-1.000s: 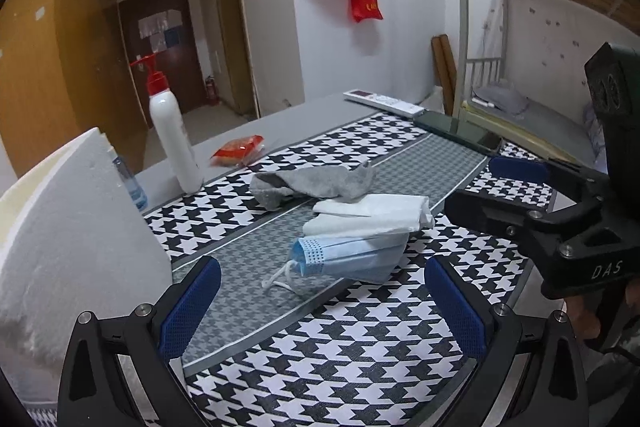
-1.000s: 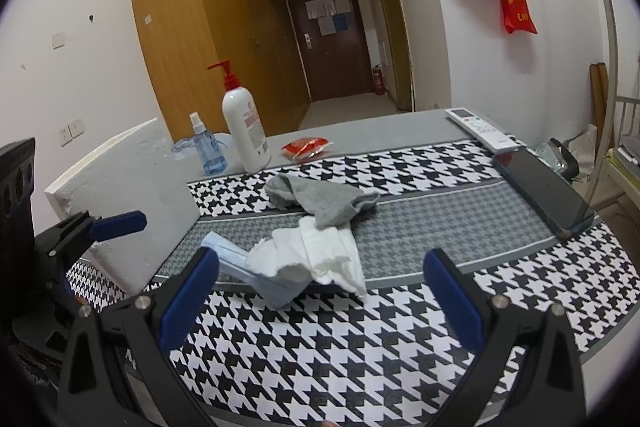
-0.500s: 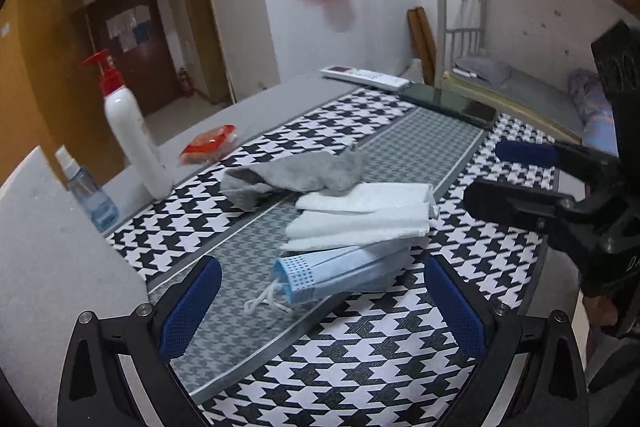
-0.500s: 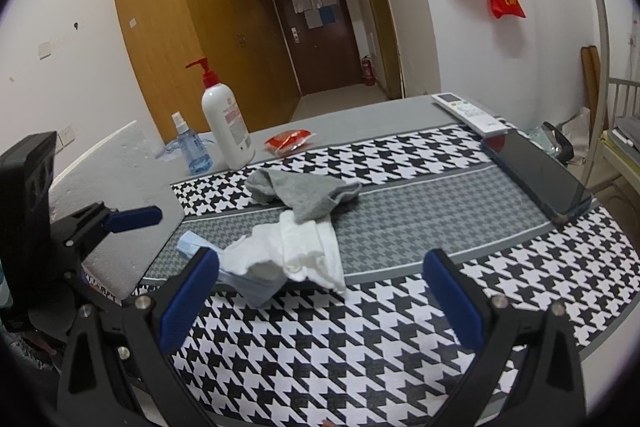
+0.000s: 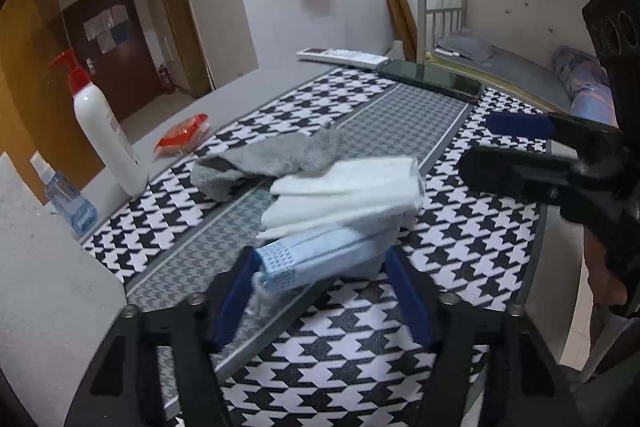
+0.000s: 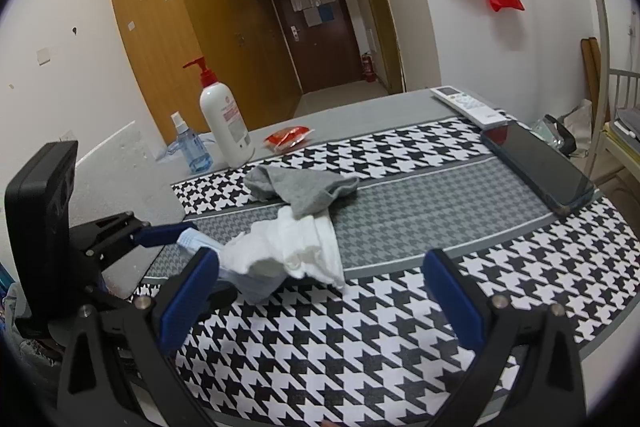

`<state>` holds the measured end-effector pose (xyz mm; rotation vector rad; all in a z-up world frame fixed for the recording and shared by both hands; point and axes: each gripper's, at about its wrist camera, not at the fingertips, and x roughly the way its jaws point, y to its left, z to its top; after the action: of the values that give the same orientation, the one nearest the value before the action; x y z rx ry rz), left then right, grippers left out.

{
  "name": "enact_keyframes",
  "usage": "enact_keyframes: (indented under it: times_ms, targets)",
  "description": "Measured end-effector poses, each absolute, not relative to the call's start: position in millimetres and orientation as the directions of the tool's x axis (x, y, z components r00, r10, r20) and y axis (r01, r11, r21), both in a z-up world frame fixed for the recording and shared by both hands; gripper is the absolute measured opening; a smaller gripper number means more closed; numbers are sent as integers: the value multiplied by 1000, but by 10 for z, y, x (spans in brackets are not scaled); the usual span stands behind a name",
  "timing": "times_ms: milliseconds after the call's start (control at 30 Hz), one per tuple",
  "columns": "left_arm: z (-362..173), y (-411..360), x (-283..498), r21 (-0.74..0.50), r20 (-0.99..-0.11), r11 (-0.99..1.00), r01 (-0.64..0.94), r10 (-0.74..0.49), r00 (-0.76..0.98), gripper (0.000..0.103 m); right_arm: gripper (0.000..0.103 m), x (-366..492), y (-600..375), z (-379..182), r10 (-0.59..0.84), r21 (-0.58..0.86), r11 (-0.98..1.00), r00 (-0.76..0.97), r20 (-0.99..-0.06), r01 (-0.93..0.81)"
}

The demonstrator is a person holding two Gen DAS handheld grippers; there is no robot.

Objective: Organize soft objects
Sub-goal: 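Lower the left gripper toward the blue face mask on the towels, then close the left gripper on the blue face mask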

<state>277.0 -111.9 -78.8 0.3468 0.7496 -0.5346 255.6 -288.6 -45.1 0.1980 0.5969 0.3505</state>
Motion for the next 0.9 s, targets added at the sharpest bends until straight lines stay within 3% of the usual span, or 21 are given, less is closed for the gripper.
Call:
enact_keyframes:
  times_ms: [200, 533, 567, 633, 700, 900]
  targets:
    - [-830, -1101, 2620, 65, -735, 779, 623, -385, 559, 29, 103, 2547, -2891, -448, 374, 285, 923, 770, -517, -257]
    - [-673, -1021, 2204, 17, -701, 706, 708, -497, 512, 27, 103, 2566, -2908, -411, 367, 295, 924, 776, -513, -242]
    - [-647, -998, 2187, 13, -695, 709, 705, -500, 516, 28, 103, 2567, -2900, -402, 366, 294, 925, 777, -512, -242]
    - [-617, -985, 2195, 23, -689, 719, 694, -492, 532, 40, 103, 2564, -2888, -387, 365, 289, 926, 780, -508, -245]
    - [-602, -993, 2227, 53, -685, 738, 673, -464, 561, 62, 103, 2550, -2888, -375, 366, 289, 925, 784, -502, -247]
    - [-534, -1064, 2379, 86, -665, 761, 644, -437, 605, 63, 103, 2526, -2931, -394, 369, 298, 923, 784, -499, -244]
